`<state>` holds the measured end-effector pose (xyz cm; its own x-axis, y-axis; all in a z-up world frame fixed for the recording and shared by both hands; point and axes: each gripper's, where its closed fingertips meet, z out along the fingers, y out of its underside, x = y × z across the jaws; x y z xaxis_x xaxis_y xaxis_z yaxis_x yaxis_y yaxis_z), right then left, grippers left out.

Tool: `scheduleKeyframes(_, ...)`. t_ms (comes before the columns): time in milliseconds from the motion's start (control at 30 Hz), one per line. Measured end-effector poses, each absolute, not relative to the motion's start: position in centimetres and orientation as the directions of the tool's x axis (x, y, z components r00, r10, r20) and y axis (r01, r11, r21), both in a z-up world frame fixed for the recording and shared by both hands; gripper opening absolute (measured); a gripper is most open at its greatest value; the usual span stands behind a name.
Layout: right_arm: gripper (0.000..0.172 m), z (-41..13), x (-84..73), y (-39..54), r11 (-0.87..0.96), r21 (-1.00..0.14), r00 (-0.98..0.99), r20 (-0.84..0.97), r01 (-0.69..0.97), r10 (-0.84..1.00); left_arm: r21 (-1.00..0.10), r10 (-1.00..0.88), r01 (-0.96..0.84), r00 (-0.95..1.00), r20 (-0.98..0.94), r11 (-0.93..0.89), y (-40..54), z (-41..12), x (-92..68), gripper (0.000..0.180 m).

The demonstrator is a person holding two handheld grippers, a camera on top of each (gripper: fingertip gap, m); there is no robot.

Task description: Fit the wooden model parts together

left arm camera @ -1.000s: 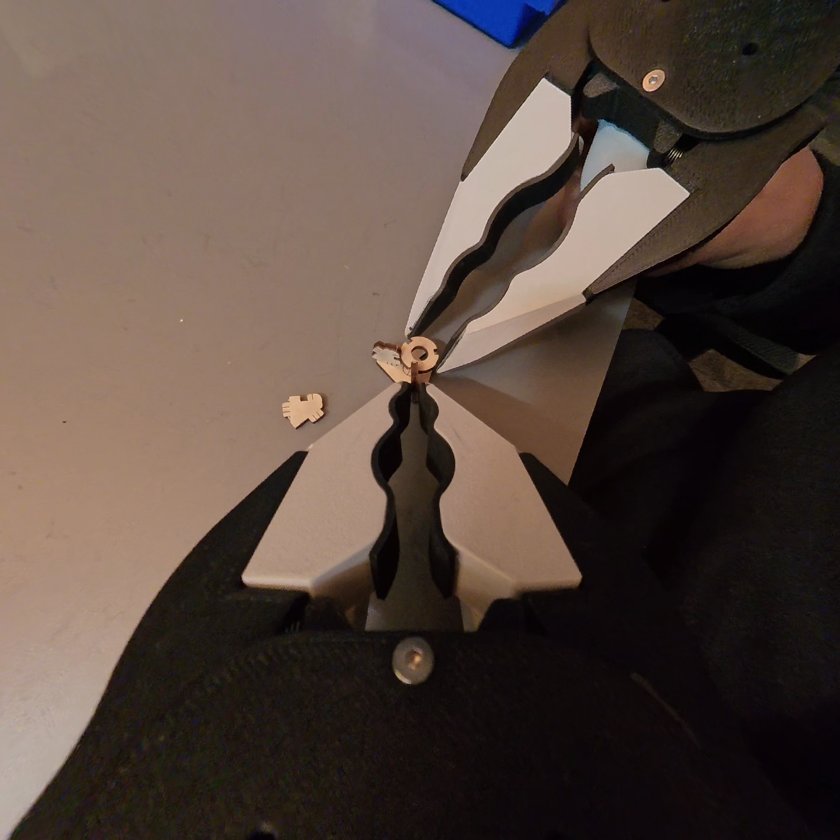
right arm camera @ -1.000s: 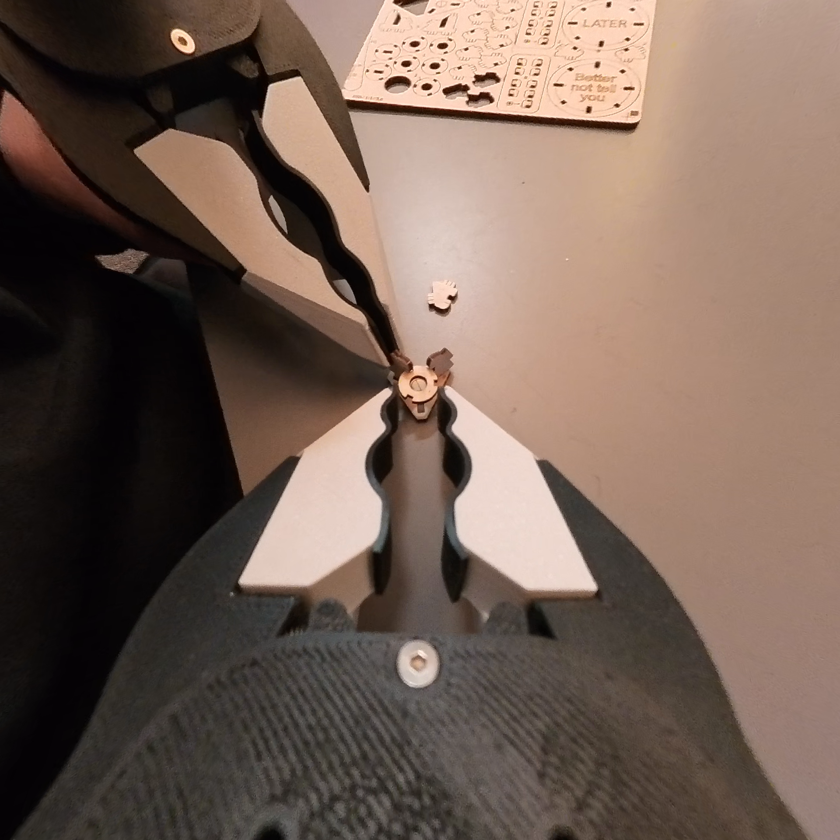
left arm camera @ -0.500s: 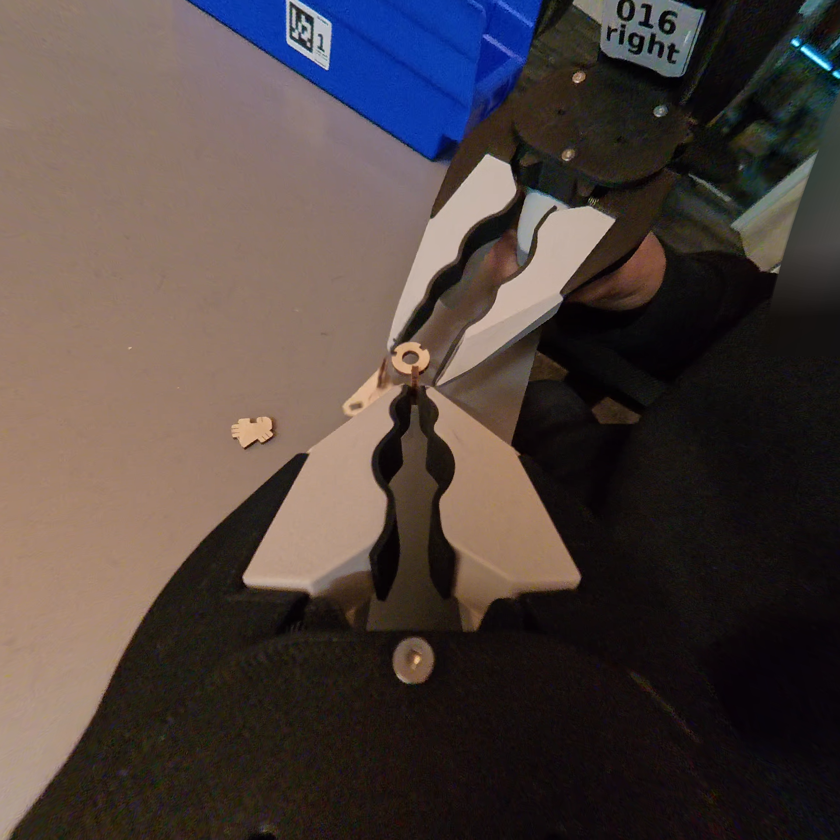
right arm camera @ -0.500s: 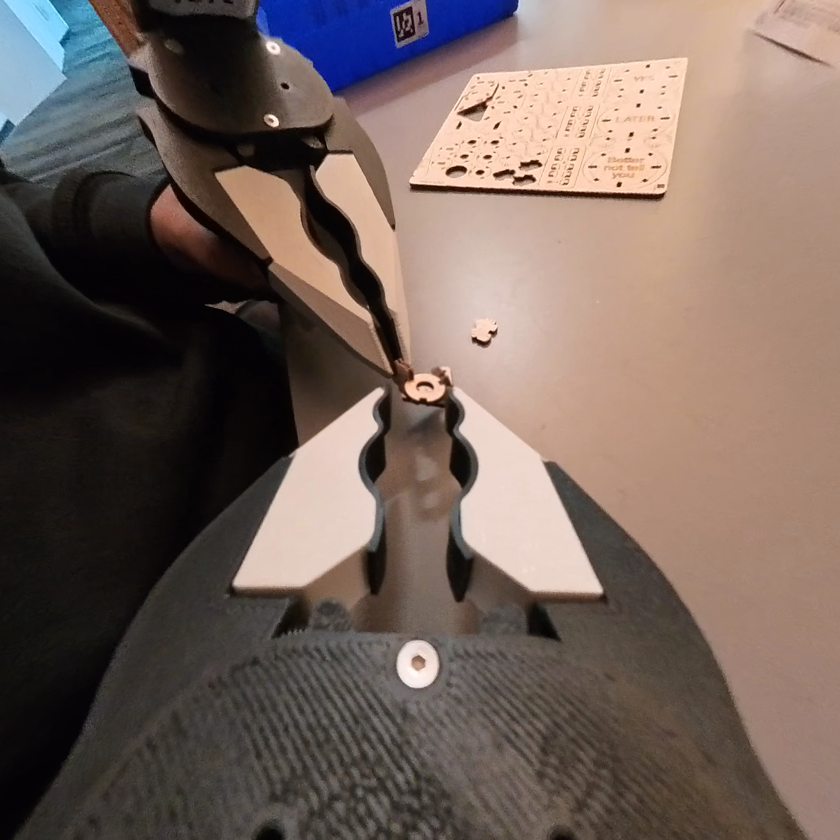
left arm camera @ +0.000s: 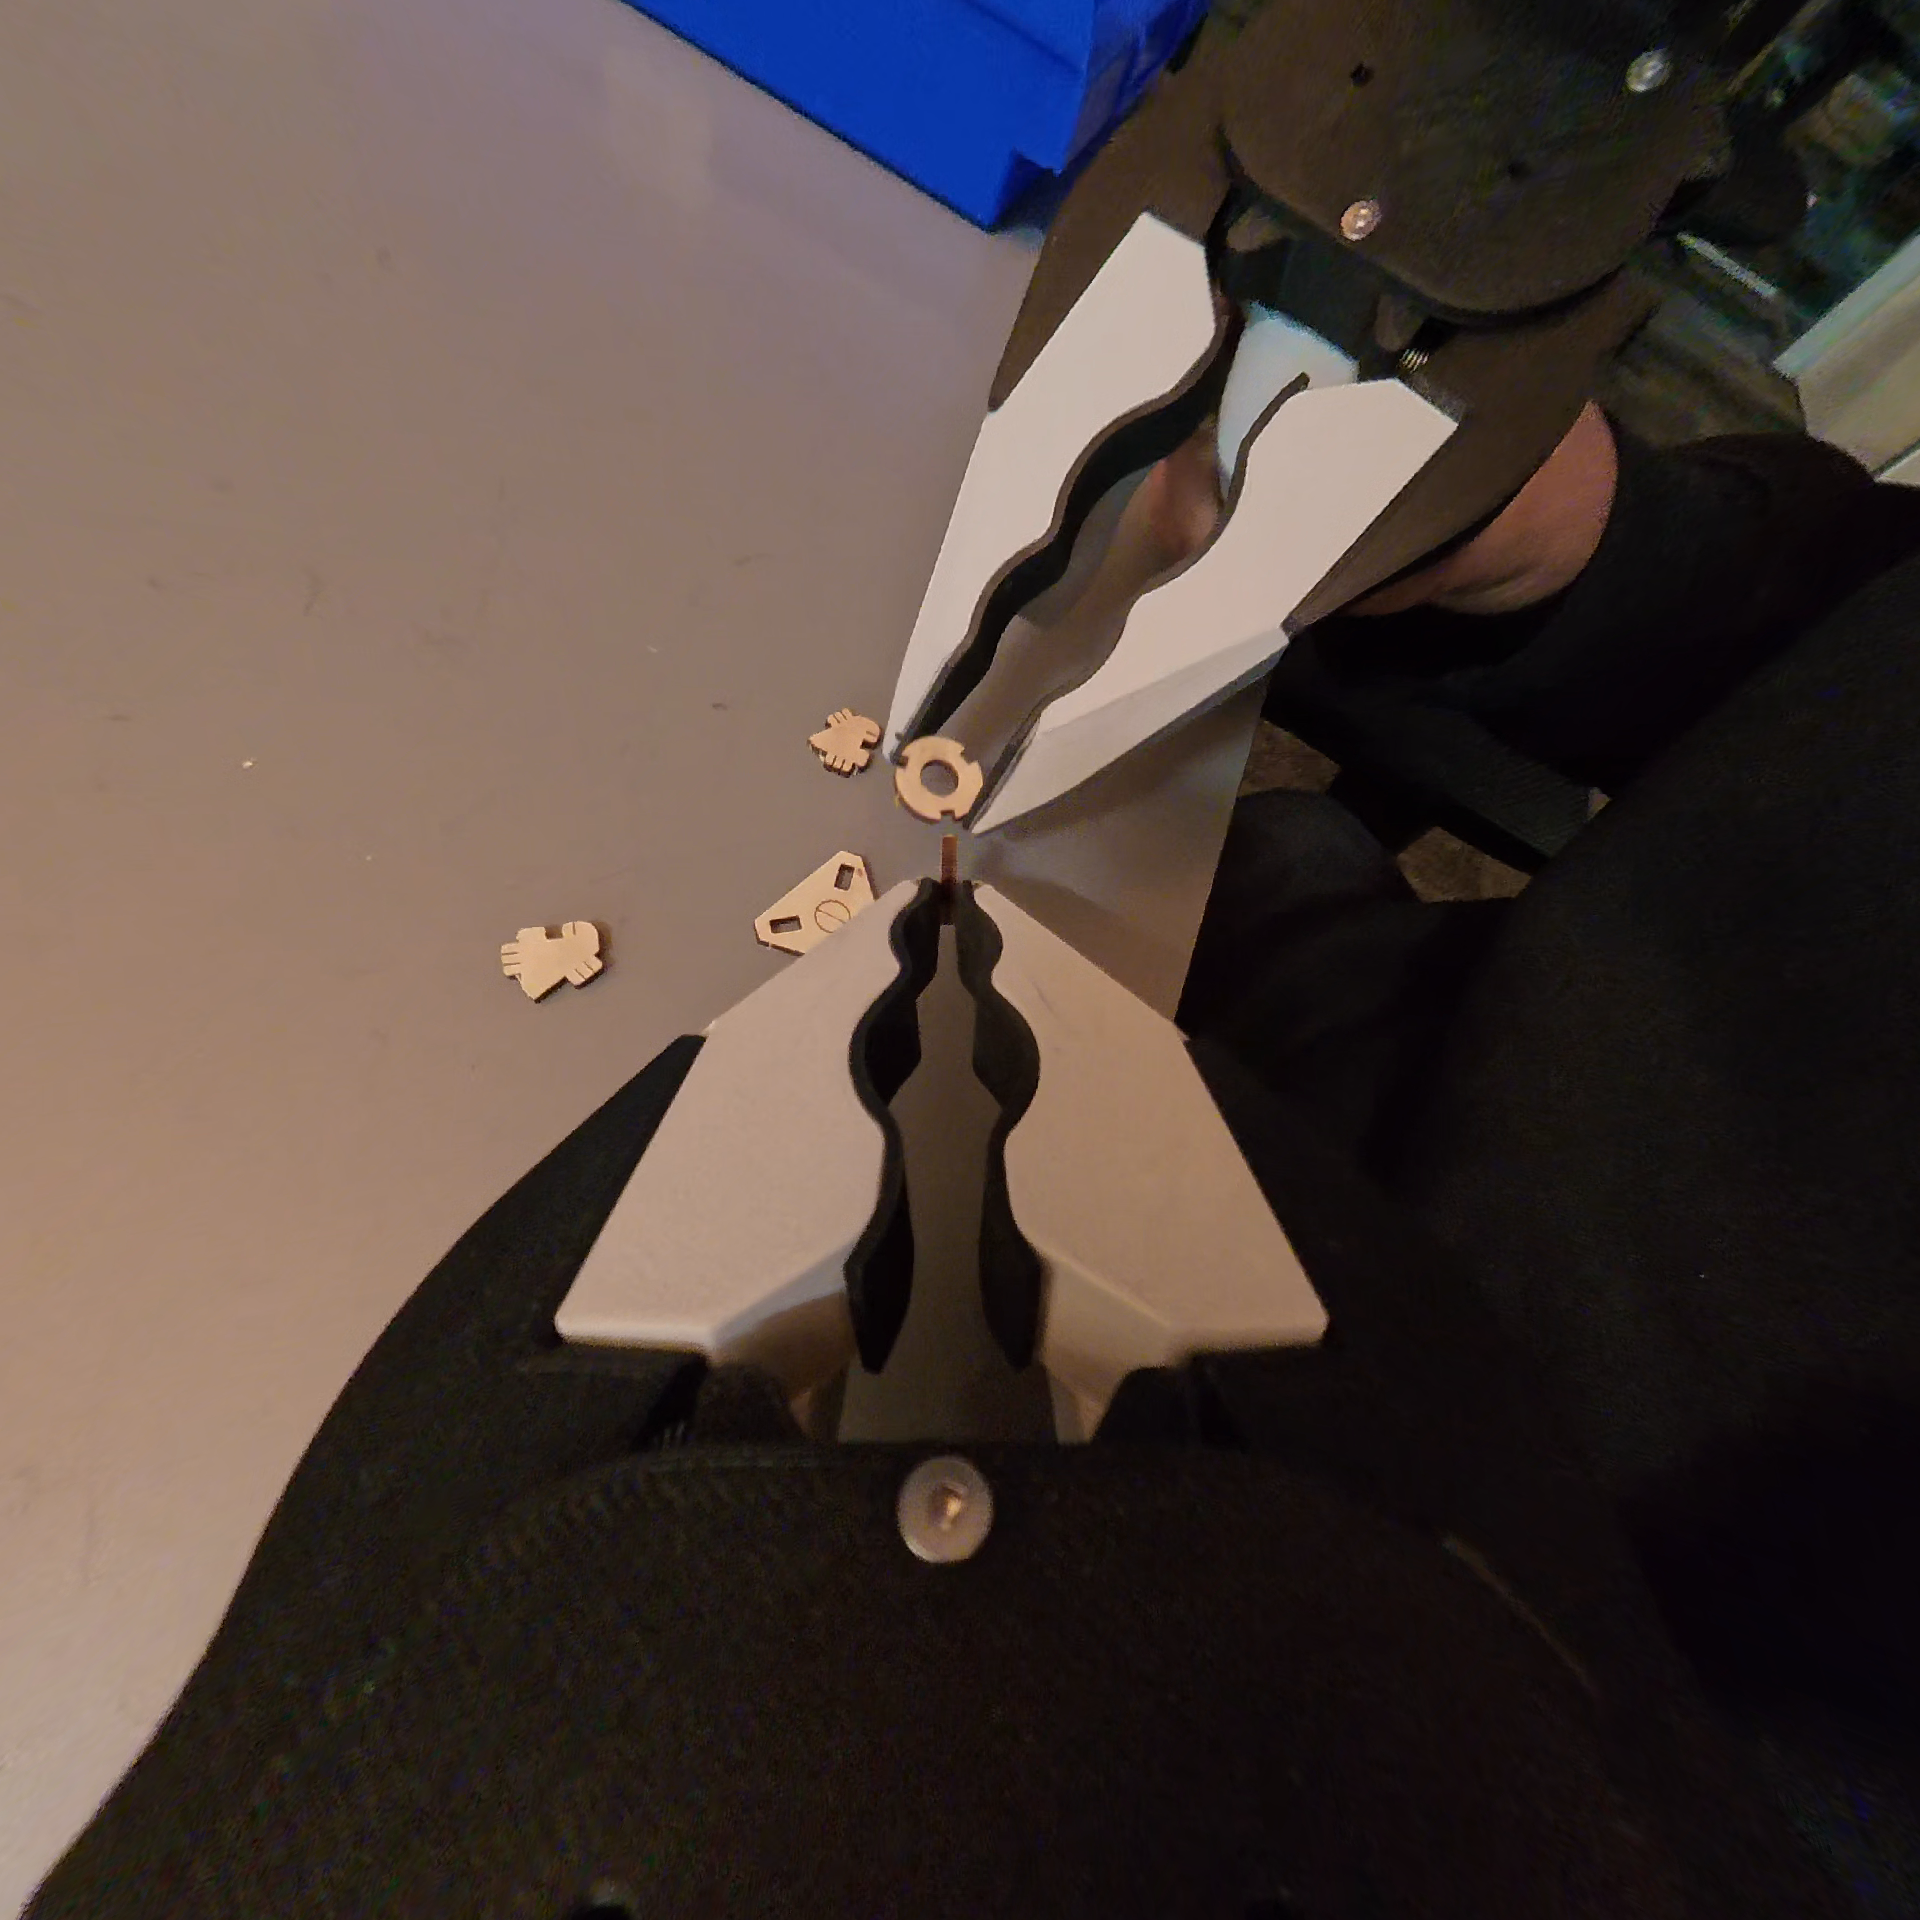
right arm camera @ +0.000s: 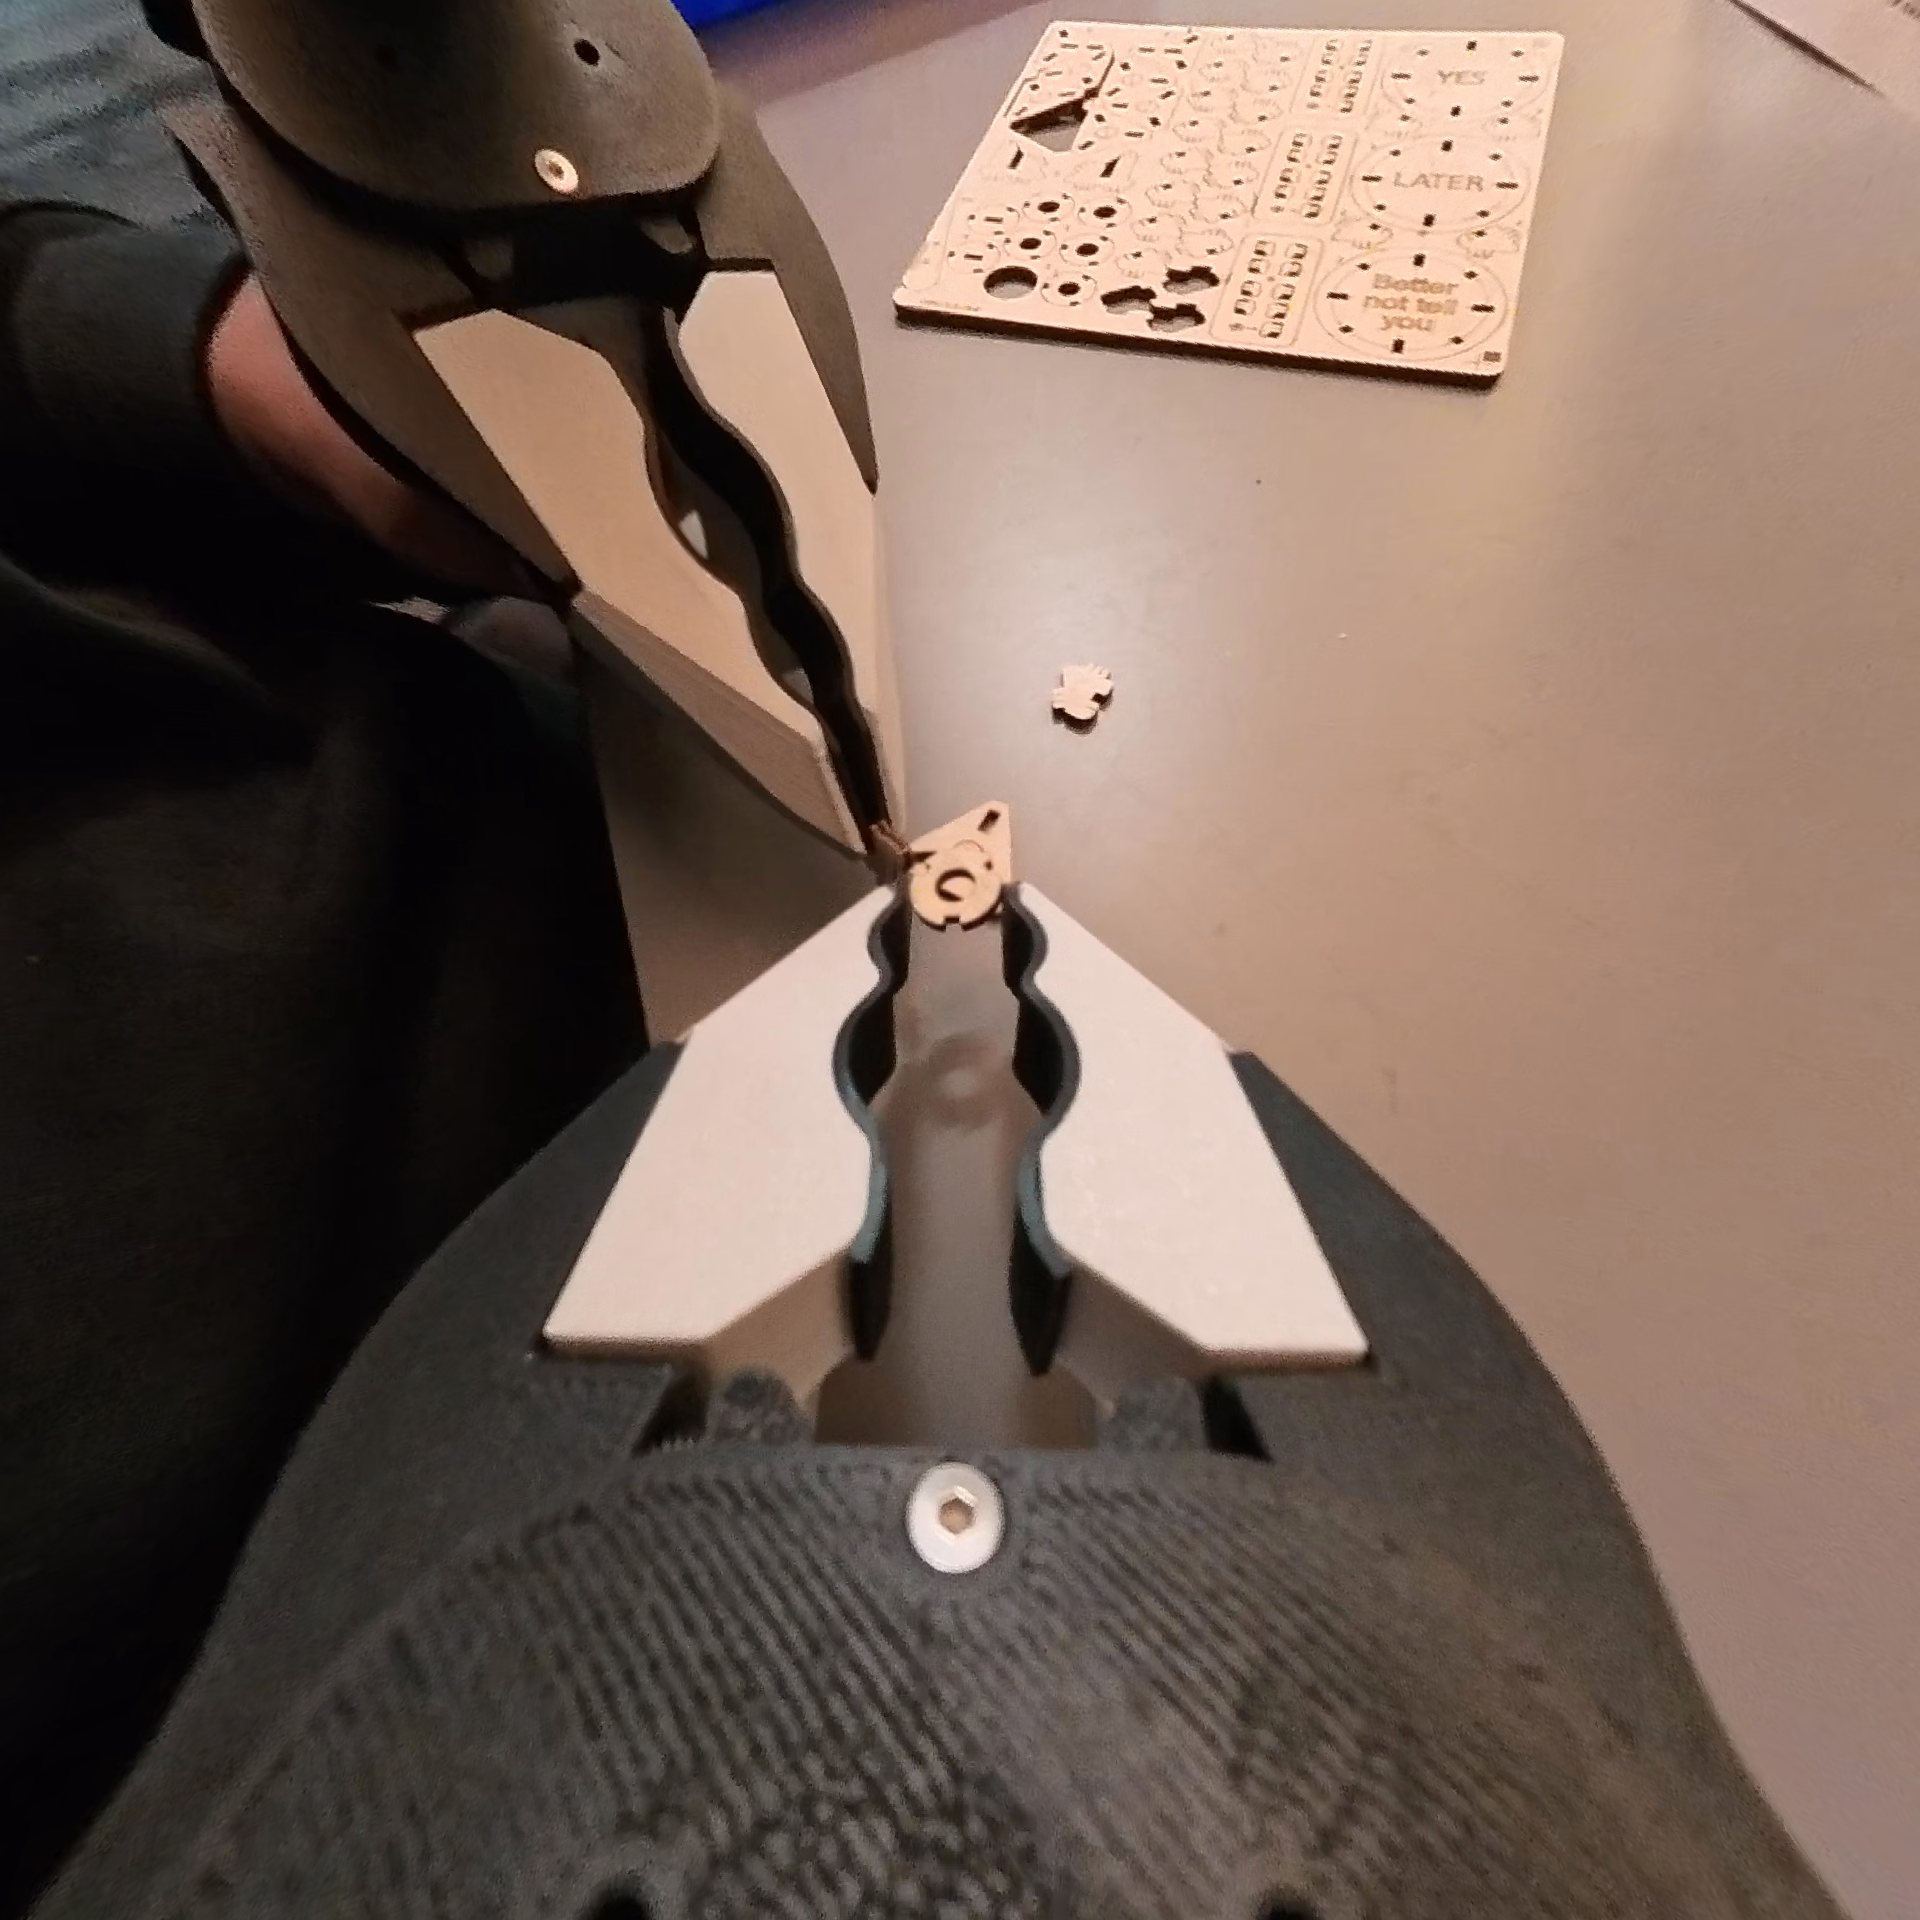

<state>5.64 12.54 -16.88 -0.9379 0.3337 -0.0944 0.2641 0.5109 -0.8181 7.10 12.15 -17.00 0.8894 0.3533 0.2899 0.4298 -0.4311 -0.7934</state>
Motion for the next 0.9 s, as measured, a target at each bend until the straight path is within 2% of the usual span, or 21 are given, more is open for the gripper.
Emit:
scheduleKeyframes(300, 0.016, -18.7, 5.7, 14.5, 0.603, -0.736, -0.919, -0.066, 0.308, 0.389, -0.772, 0.446, 0.49, 0.843, 0.3, -0.406, 10.5, -17.6, 4.7, 0.0)
scheduleKeyframes(533, 0.036, -17.7, 5.1, 14.1, 0.551, -0.777, -0.914, -0.076, 0.304, 0.397, -0.772, 0.43, 0.475, 0.855, 0.29, -0.423, 10.6, -17.5, 4.2, 0.0)
scheduleKeyframes(700, 0.023, -14.9, 5.2, 11.8, 0.458, -0.841, -0.942, -0.161, 0.287, 0.296, -0.781, 0.293, 0.469, 0.88, 0.374, -0.413, 11.6, -16.5, 5.8, 0.0)
scheduleKeyframes(833, 0.02, -15.9, 5.7, 10.8, 0.514, -0.807, -0.953, -0.197, 0.292, 0.232, -0.798, 0.241, 0.403, 0.914, 0.326, -0.448, 11.7, -16.2, 6.4, 0.0)
scheduleKeyframes(900, 0.009, -16.4, 6.2, 10.6, 0.542, -0.79, -0.957, -0.208, 0.287, 0.203, -0.801, 0.229, 0.375, 0.926, 0.3, -0.467, 11.6, -16.4, 6.5, 0.0)
